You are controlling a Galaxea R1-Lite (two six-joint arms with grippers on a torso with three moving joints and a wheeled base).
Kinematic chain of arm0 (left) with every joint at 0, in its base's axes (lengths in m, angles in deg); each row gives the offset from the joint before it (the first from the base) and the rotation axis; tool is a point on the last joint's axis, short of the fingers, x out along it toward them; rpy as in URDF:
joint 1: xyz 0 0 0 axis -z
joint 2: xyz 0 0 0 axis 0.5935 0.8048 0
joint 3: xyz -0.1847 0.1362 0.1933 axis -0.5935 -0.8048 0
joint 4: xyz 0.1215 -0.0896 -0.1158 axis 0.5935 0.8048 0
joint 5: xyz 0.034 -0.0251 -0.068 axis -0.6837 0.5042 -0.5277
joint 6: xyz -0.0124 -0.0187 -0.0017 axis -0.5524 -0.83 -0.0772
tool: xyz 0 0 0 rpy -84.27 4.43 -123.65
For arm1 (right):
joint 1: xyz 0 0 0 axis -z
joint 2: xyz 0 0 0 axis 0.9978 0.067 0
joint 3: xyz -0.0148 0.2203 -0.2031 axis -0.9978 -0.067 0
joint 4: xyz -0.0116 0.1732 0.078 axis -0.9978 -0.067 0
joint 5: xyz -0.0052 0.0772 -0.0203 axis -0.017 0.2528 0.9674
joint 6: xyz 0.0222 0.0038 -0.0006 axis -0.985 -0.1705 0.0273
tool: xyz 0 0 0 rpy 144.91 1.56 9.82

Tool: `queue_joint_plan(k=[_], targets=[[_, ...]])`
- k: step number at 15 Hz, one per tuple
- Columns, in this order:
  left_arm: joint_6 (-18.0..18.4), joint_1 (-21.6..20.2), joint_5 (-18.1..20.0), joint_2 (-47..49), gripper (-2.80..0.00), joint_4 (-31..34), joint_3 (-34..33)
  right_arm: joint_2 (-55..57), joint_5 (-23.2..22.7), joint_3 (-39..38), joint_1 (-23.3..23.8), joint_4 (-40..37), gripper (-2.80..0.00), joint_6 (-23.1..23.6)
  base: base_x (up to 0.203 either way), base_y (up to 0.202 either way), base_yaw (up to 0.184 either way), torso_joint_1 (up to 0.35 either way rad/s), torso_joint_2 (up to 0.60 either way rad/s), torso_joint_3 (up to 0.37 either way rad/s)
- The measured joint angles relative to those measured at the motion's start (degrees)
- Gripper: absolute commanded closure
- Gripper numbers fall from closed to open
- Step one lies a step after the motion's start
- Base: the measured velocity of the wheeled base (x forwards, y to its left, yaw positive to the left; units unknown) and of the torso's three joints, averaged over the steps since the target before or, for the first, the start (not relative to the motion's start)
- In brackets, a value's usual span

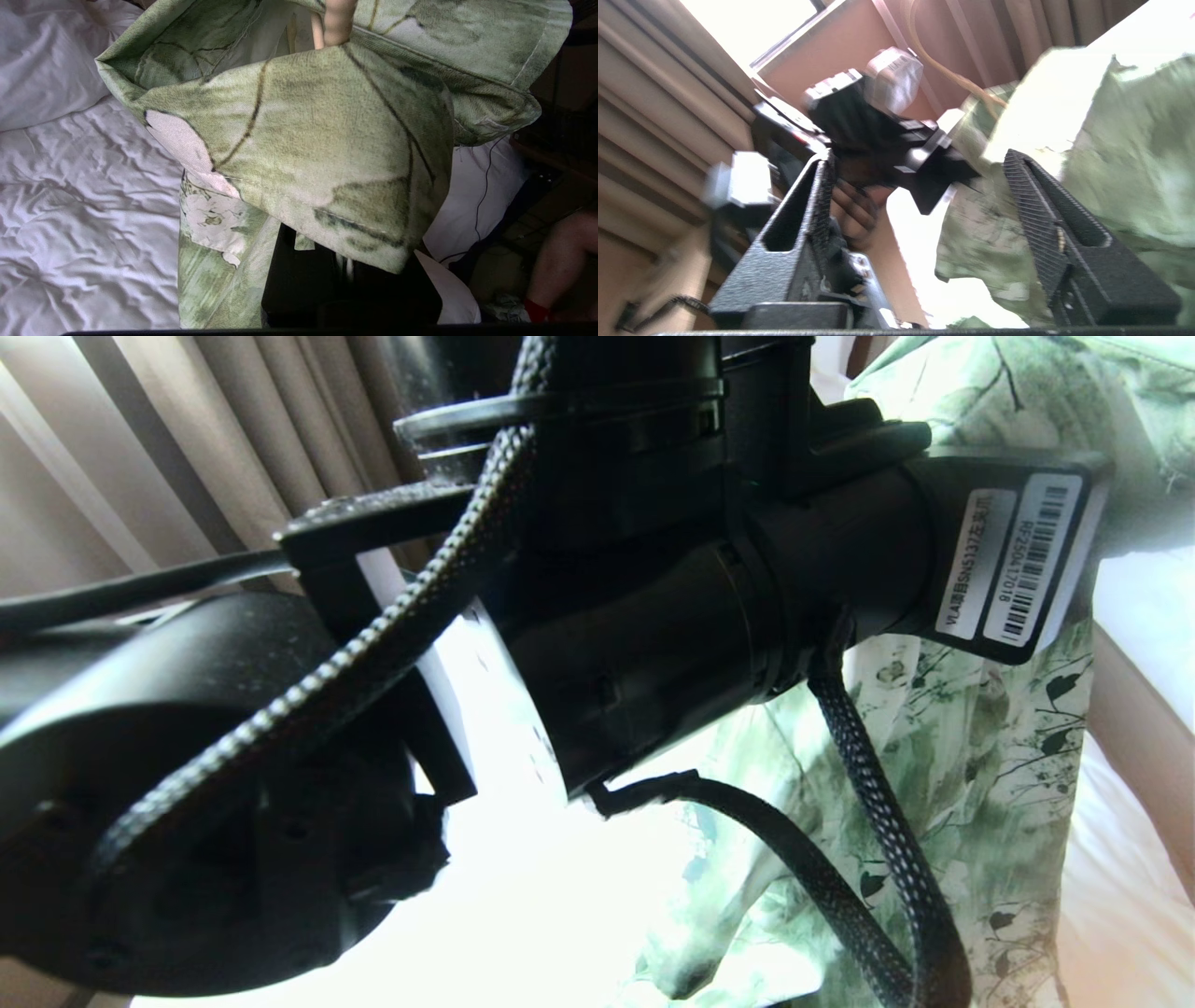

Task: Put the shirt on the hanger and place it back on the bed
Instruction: Hook the other side of the shirt onto the hanger

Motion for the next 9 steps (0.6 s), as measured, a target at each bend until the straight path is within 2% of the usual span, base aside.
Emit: queue_joint_plan(k=[1,3,5,7,9], targets=[[0.0,-0.06,0.03,-0.02,0.0,0.0,0.0,0.41,0.02,4.0,0.38,-2.92,0.0,-1.95,0.0,0.0,0.0,0.0,0.0,0.0],[-0.02,-0.04,0.07,-0.02,0.0,0.0,0.13,2.49,0.27,13.3,1.06,-10.56,0.0,-4.18,0.0,0.0,0.0,0.0,0.0,0.0],[-0.06,0.01,0.1,0.0,0.0,0.0,0.15,5.61,0.39,20.97,2.01,-17.13,0.0,-3.69,0.0,0.0,0.0,0.0,0.0,0.0],[-0.04,0.21,0.1,0.17,0.0,0.03,0.02,8.78,0.48,25.11,3.03,-20.81,0.0,0.49,0.0,0.0,0.0,0.0,0.0,0.0],[-0.06,0.8,-0.1,0.52,0.0,0.01,0.02,11.3,0.79,26.62,3.38,-21.11,0.0,5.74,0.0,0.0,0.0,0.0,0.0,0.0]])
